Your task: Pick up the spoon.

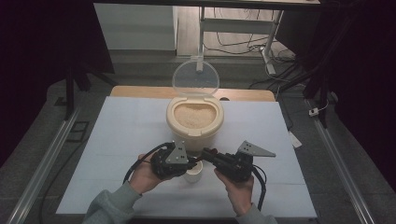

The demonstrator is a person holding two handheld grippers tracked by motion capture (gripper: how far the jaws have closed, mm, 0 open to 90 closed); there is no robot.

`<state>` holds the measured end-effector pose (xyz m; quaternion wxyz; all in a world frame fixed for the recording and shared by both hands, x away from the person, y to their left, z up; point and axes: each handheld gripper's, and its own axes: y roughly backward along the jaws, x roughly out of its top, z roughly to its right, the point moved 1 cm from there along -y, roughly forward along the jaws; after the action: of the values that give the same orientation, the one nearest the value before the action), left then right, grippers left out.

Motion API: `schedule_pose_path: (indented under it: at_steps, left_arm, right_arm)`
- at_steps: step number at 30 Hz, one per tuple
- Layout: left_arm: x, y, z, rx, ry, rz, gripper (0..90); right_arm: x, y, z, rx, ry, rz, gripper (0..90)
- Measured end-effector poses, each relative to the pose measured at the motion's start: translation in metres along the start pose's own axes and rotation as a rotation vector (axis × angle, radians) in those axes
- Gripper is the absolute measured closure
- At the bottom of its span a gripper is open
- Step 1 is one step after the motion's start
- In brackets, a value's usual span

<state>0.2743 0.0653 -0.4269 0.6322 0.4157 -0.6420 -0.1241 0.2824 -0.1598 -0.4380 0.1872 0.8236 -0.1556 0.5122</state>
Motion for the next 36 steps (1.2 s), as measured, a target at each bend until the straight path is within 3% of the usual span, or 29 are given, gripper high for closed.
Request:
schedule_pose_path:
  at_steps: [7, 8, 10, 12, 18, 25, 36]
  left_arm:
    - [-0.002, 0.004, -0.003, -0.011, 0.052, 0.058, 73.7]
    - [-0.003, 0.004, -0.004, -0.006, 0.066, 0.067, 64.0]
    - [-0.006, 0.005, -0.006, -0.003, 0.090, 0.078, 60.7]
    - [-0.009, 0.006, -0.007, 0.009, 0.108, 0.087, 49.2]
    - [-0.021, 0.013, -0.010, 0.052, 0.170, 0.127, 33.7]
    - [-0.044, 0.028, -0.014, 0.086, 0.249, 0.149, 28.9]
    - [-0.086, 0.042, -0.017, 0.129, 0.322, 0.146, 25.8]
  right_arm:
    - [0.003, 0.002, 0.001, 0.030, 0.007, 0.029, 82.9]
    - [0.005, 0.004, 0.001, 0.038, 0.016, 0.041, 82.8]
    - [0.006, 0.005, 0.002, 0.038, 0.019, 0.048, 82.9]
    - [0.009, 0.009, 0.004, 0.038, 0.021, 0.065, 82.9]
    - [0.012, 0.014, 0.013, 0.026, 0.029, 0.083, 82.9]
    - [0.016, 0.019, 0.020, 0.028, 0.027, 0.101, 82.8]
    - [0.026, 0.035, 0.028, 0.018, 0.046, 0.133, 82.9]
